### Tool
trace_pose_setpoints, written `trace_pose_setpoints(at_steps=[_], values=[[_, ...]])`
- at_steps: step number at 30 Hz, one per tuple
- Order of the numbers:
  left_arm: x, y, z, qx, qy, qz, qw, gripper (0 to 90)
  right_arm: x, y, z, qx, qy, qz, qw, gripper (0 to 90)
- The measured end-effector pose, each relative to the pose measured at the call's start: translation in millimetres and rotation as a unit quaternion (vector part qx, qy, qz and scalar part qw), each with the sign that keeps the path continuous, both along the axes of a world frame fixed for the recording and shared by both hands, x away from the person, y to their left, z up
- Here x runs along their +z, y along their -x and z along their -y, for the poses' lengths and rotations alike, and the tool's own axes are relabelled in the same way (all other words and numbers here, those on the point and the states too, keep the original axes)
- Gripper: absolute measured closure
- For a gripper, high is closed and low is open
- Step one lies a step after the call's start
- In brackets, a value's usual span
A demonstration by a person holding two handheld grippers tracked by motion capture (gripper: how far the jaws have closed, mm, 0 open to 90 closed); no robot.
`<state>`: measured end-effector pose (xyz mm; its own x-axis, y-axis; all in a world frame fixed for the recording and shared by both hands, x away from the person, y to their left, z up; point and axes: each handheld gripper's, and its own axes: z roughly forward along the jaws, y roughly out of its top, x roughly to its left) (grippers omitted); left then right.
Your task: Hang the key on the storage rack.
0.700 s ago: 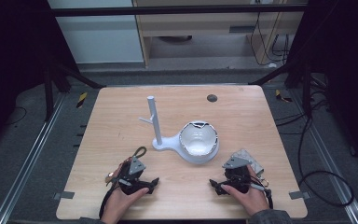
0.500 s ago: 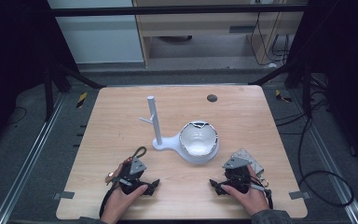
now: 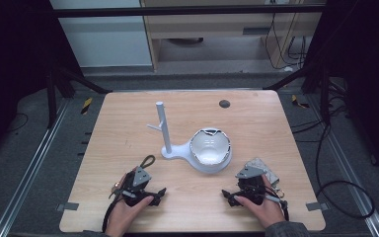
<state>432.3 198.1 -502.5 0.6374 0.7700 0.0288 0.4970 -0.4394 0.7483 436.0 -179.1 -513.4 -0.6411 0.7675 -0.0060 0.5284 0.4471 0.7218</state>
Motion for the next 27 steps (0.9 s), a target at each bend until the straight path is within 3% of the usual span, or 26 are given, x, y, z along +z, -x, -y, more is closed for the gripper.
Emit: trace_pose_setpoints(at_steps=[7, 20, 24, 25, 26, 27], values=[[6.6, 0.2, -14.2, 0.017, 0.013, 0.003, 0.9998, 9.0, 0.0, -0.1, 0.1, 0.0, 0.0, 0.0, 1.0, 0.2], [28.0, -8.5, -47.0, 0.045, 0.013, 0.007, 0.9989, 12.9, 0.3, -1.0, 0.7, -0.001, 0.001, -0.001, 1.0, 0.2], [34.7, -18.3, -55.1, 0.053, -0.013, -0.011, 0.9984, 14.8, 0.3, -0.9, 0.7, -0.001, 0.0, -0.002, 1.0, 0.2], [37.2, -25.2, -57.3, 0.047, -0.036, -0.028, 0.9979, 17.7, 0.0, -1.2, 0.9, 0.001, 0.003, 0.001, 1.0, 0.2], [37.2, -25.2, -57.3, 0.047, -0.036, -0.028, 0.9979, 20.2, 0.0, -1.2, 0.9, 0.001, 0.003, 0.001, 1.0, 0.2], [41.2, -31.8, -59.0, 0.045, -0.053, -0.034, 0.997, 23.1, 0.1, -1.2, 0.9, 0.0, 0.003, 0.001, 1.0, 0.2]])
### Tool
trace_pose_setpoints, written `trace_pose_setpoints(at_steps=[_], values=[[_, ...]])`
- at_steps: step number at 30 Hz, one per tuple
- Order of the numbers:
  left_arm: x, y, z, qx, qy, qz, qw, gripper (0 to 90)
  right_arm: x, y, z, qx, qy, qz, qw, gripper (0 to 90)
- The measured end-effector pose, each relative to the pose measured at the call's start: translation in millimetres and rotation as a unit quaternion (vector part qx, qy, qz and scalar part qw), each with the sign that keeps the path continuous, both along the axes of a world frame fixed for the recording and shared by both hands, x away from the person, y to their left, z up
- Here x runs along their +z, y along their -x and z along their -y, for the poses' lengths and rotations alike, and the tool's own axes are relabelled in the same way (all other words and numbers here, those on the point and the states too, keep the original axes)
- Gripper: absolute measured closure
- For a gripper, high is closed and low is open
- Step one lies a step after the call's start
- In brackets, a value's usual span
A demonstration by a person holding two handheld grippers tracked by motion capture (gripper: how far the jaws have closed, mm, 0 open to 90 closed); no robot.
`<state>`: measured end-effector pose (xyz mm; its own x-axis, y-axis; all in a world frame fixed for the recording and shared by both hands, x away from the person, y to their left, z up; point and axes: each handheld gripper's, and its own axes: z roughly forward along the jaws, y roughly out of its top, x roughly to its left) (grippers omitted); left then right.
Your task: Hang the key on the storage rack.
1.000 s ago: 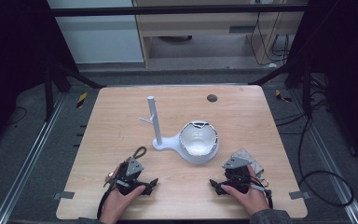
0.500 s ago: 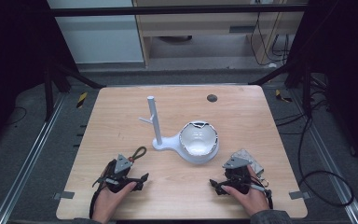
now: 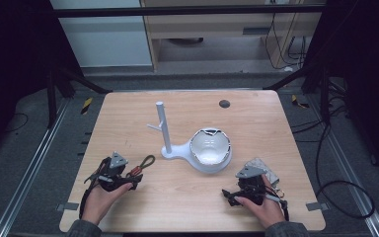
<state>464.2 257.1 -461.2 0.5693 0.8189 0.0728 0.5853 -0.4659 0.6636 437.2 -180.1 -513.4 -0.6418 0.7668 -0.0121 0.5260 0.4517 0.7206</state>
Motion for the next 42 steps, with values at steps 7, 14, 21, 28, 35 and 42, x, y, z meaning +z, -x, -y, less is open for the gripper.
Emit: trace_pose_setpoints(at_steps=[7, 14, 21, 28, 35, 42], values=[[10.0, -23.9, 3.2, -0.026, -0.041, -0.052, 0.9974, 36.4, -0.2, 0.1, 0.0, 0.0, -0.001, 0.0, 1.0, 0.2], [4.0, -43.3, 10.0, -0.072, -0.089, -0.119, 0.9862, 44.5, 0.0, 0.6, 0.1, 0.0, -0.002, -0.001, 1.0, 0.3], [-2.0, -48.3, 14.1, -0.081, -0.093, -0.139, 0.9826, 51.2, -0.1, 0.5, 0.1, 0.0, -0.003, -0.001, 1.0, 0.2], [-6.7, -55.0, 15.1, -0.08, -0.102, -0.149, 0.9803, 56.4, -0.1, 0.5, 0.1, 0.0, -0.003, -0.001, 1.0, 0.2], [-3.3, -53.7, 18.7, -0.084, -0.104, -0.154, 0.9789, 65.5, 0.1, 1.5, 0.2, 0.0, -0.004, -0.002, 1.0, 0.2], [16.2, -37.4, 11.5, -0.074, -0.068, -0.1, 0.9899, 65.7, 0.0, 1.5, 0.2, 0.0, -0.004, -0.002, 1.0, 0.3]])
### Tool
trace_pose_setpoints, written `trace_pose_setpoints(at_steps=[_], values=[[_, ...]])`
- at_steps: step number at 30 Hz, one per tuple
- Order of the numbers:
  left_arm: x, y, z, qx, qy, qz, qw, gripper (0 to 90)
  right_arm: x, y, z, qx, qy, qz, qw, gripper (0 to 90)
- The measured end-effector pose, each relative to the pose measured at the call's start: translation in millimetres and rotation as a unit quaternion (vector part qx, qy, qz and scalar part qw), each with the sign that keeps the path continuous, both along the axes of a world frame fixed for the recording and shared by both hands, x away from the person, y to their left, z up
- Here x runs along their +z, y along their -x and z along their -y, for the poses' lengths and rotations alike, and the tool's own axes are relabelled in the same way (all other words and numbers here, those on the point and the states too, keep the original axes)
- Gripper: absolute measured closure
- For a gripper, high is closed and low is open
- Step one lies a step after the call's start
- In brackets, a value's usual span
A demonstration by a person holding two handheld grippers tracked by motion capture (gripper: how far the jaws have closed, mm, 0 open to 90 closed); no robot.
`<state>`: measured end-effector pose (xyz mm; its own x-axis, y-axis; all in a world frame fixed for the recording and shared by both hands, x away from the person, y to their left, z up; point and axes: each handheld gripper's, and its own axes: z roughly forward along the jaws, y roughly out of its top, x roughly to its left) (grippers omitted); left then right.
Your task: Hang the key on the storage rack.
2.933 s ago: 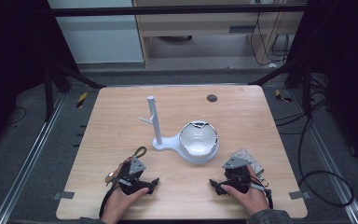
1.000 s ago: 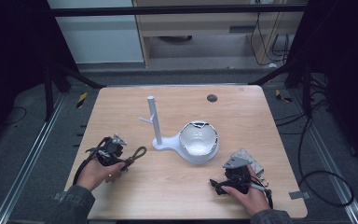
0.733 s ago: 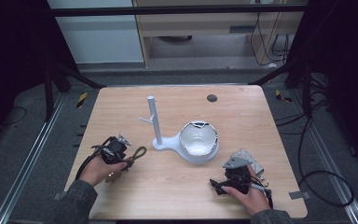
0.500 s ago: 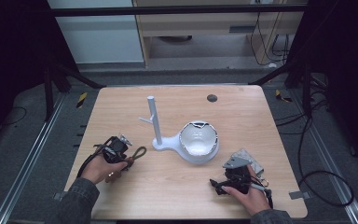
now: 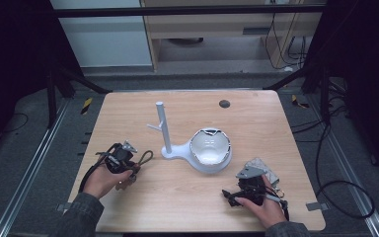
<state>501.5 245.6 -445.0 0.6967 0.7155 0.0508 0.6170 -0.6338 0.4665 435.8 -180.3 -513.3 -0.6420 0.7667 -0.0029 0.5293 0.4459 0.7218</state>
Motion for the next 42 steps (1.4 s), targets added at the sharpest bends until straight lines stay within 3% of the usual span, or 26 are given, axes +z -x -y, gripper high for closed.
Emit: trace_pose_setpoints(at_steps=[3, 4, 7, 11, 12, 13, 14, 15, 23, 32, 42], values=[[8.5, 12.4, -3.4, 0.002, 0.024, 0.032, 0.9992, 65.7, 0.0, 0.0, 0.0, 0.0, 0.0, 0.0, 1.0, 0.2], [12.8, 20.6, -5.9, 0.006, 0.044, 0.05, 0.9978, 65.8, 0.0, 0.0, 0.0, 0.0, 0.0, 0.0, 1.0, 0.2], [15.6, 27.8, -7.8, 0.012, 0.058, 0.067, 0.996, 65.8, 0.0, 0.0, 0.0, 0.0, 0.0, 0.0, 1.0, 0.2], [21.4, 39.9, -7.9, 0.014, 0.076, 0.102, 0.9918, 65.9, 0.0, 0.0, 0.0, 0.0, 0.0, 0.0, 1.0, 0.2], [25.0, 44.3, -7.2, 0.017, 0.09, 0.117, 0.9889, 65.9, 0.1, -0.2, 0.0, 0.0, 0.0, 0.0, 1.0, 0.2], [25.0, 44.3, -7.2, 0.017, 0.09, 0.117, 0.9889, 65.9, 0.1, -0.2, 0.0, 0.0, 0.0, 0.0, 1.0, 0.2], [28.7, 47.7, -6.4, 0.021, 0.097, 0.131, 0.9864, 65.9, 0.1, -0.3, 0.0, 0.001, 0.0, 0.0, 1.0, 0.2], [28.7, 47.7, -6.4, 0.021, 0.097, 0.131, 0.9864, 65.9, 0.1, -0.3, 0.0, 0.001, 0.0, 0.0, 1.0, 0.2], [37.5, 54.7, 0.7, 0.031, 0.119, 0.168, 0.978, 65.9, 0.0, -0.9, -0.4, -0.002, 0.001, 0.001, 1.0, 0.2], [41.2, 57.5, 10.1, 0.02, 0.121, 0.174, 0.9771, 66.1, 0.0, -0.9, -0.3, -0.002, 0.002, 0.001, 1.0, 0.2], [54.7, 65.2, 16.5, 0.016, 0.136, 0.188, 0.9726, 66.0, 0.0, -0.9, -0.4, -0.002, 0.001, 0.001, 1.0, 0.2]])
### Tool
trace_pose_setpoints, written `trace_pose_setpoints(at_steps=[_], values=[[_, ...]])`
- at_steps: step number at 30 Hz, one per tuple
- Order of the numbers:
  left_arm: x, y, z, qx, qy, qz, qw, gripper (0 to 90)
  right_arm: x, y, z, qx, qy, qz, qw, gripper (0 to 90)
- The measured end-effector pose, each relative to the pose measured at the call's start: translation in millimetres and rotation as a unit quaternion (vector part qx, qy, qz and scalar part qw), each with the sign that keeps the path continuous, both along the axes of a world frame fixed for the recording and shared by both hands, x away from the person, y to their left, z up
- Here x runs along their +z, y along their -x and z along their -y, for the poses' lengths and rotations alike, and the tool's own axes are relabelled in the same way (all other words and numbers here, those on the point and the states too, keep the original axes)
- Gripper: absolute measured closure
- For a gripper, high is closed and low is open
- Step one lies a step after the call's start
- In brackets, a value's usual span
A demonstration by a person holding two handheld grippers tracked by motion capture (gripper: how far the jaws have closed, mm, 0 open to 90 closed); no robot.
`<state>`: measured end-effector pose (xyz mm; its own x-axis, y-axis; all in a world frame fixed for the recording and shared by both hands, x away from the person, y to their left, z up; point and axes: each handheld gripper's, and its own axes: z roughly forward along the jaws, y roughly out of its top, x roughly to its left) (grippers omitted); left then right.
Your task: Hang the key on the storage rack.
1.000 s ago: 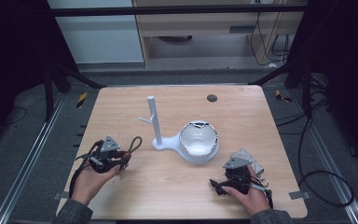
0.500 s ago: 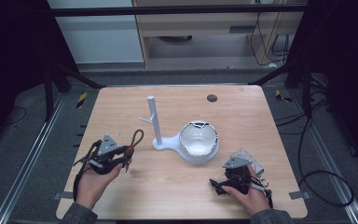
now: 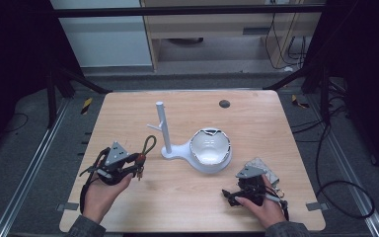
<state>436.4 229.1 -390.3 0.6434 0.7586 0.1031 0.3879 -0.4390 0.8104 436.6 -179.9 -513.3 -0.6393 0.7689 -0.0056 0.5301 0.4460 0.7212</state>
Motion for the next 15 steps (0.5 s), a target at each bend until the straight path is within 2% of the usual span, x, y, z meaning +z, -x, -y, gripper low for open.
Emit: trace_pose_setpoints(at_steps=[6, 15], values=[[9.8, 5.3, 2.5, -0.005, 0.006, 0.01, 0.9999, 66.0, 0.0, 0.0, 0.0, 0.0, 0.0, 0.0, 1.0, 0.2], [13.1, 2.8, 7.8, -0.008, 0.009, 0.015, 0.9998, 66.1, -0.1, -0.1, 0.1, 0.0, 0.0, 0.001, 1.0, 0.2]])
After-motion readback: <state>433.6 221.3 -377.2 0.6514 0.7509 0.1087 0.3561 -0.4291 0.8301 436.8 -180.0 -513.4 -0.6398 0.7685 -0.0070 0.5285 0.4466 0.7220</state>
